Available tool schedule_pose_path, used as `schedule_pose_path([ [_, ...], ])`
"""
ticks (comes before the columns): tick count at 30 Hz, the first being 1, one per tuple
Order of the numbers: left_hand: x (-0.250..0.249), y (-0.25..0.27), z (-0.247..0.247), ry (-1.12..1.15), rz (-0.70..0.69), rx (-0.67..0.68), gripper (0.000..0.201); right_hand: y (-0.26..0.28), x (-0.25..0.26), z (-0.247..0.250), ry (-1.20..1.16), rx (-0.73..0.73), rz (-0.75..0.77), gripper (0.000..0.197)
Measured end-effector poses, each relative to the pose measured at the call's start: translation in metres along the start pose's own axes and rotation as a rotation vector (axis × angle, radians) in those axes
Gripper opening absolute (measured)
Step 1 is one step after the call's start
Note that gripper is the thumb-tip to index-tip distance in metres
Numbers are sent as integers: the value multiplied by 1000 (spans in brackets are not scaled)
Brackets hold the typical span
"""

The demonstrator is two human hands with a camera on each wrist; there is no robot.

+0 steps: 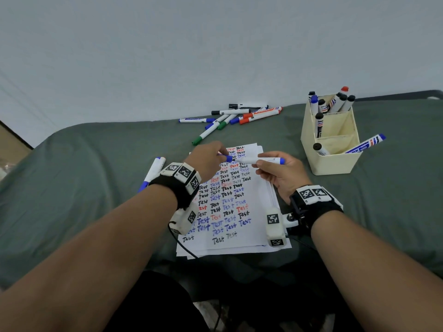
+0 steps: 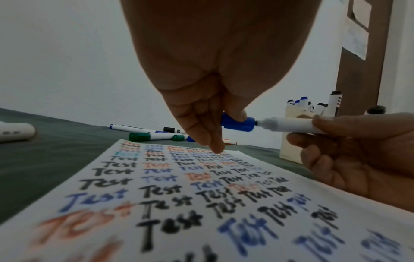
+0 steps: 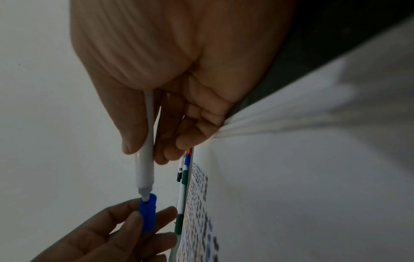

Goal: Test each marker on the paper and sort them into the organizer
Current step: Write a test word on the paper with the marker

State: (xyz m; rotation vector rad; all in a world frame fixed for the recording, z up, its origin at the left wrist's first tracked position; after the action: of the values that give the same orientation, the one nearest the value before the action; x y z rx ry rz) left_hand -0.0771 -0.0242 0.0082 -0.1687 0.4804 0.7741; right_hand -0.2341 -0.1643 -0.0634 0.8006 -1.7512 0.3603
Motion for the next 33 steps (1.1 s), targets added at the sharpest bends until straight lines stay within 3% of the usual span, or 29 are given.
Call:
schedule_pose_path([
  [10,-22,6,-11,128,-10,32,12,-2,-3,1,18,-6,21,21],
  [29,-27,5,1,-148,-173,-33,20,1,-2,1,99,2,79,25],
  [33,-22,6,2,-200,-209,-24,12,2,-2,0,142,12,96,24],
])
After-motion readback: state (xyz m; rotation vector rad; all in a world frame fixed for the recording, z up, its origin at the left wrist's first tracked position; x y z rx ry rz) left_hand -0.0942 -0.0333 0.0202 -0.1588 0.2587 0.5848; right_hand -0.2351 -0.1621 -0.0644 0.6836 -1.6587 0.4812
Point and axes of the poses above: each hand's wrist, its own y-axis away from the middle knuckle, its own z-axis out of the back of the hand, x = y × z, the point moved 1 cm from there along -y, towards the middle knuckle, and after that the axes turned 6 degrees about -x, right-handed, at the moved point
